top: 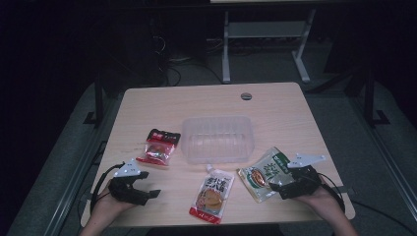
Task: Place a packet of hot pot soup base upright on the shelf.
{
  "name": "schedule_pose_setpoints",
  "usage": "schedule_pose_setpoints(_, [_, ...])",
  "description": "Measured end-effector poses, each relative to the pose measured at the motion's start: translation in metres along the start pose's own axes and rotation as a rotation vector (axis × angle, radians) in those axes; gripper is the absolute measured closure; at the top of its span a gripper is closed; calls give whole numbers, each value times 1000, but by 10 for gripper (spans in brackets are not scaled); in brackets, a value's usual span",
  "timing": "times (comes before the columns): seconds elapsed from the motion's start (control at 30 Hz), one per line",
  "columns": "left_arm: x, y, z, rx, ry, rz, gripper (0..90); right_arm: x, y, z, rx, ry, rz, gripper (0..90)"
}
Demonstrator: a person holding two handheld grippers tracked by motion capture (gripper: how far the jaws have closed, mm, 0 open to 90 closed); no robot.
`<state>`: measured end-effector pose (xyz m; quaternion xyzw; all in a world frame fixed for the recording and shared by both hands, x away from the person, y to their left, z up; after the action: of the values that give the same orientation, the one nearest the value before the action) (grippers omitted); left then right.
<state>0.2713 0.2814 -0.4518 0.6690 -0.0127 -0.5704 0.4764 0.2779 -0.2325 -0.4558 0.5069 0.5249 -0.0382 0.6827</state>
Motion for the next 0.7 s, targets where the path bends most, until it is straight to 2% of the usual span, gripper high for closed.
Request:
schedule_pose_setpoints(0.1, [0, 1, -1, 13, 2, -14, 163, 0, -2, 2, 10, 2, -3, 49])
schedule_pose_setpoints(0.17, [0, 2, 1, -5, -5, -8, 207, 0, -3, 3, 7, -2, -2, 50])
schedule_pose_setpoints(0.33, [-3, 3, 2, 4, -2, -15, 247, -1, -3, 4, 24, -4, -1, 50])
schedule_pose_setpoints(0.37, [-4, 4, 3, -7, -7, -16, 281, -1, -3, 4, 18, -4, 3, 50])
schedule_pose_setpoints(0.43, [-7, 5, 2, -2, 5, -18, 340, -1, -3, 3, 23, -4, 2, 53])
schedule_pose_setpoints(0.47, [-8, 7, 2, -12, 4, -15, 447, 0, -3, 3, 21, -5, 1, 54])
schedule_pose_setpoints(0.5, [-10, 8, 1, -18, 10, -14, 447, 0, -3, 3, 21, -5, 1, 54])
schedule_pose_setpoints(0.53, [-11, 10, -1, -22, 17, -10, 488, -1, -2, 3, 26, -4, -1, 54])
schedule_pose_setpoints(0.57, [-12, 12, -2, -35, 8, -7, 596, 0, -2, 3, 21, -5, 4, 54])
schedule_pose_setpoints(0.6, [-14, 15, -4, -31, 17, -2, 596, 0, -1, 3, 22, -5, 4, 54])
schedule_pose_setpoints(0.63, [-15, 17, -6, -27, 26, -5, 701, 1, 0, 4, 21, -3, 4, 54])
schedule_pose_setpoints(0.67, [-15, 20, -8, -32, 29, -5, 701, 1, 0, 4, 21, -3, 4, 54])
schedule_pose_setpoints(0.7, [-15, 22, -10, -41, 33, -2, 750, 1, 0, 4, 19, -4, 2, 54])
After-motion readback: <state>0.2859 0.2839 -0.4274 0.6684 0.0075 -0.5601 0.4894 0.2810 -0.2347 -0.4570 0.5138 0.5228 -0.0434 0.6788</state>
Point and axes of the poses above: each handheld gripper's, and its own axes: x roughly forward along the jaws, y roughly out of its top, z roughly to its right, the point moved 1 cm from there along x, roughly forward along the jaws, and after that the axes turned 4 degrees about -z, right-handed, at the moved point
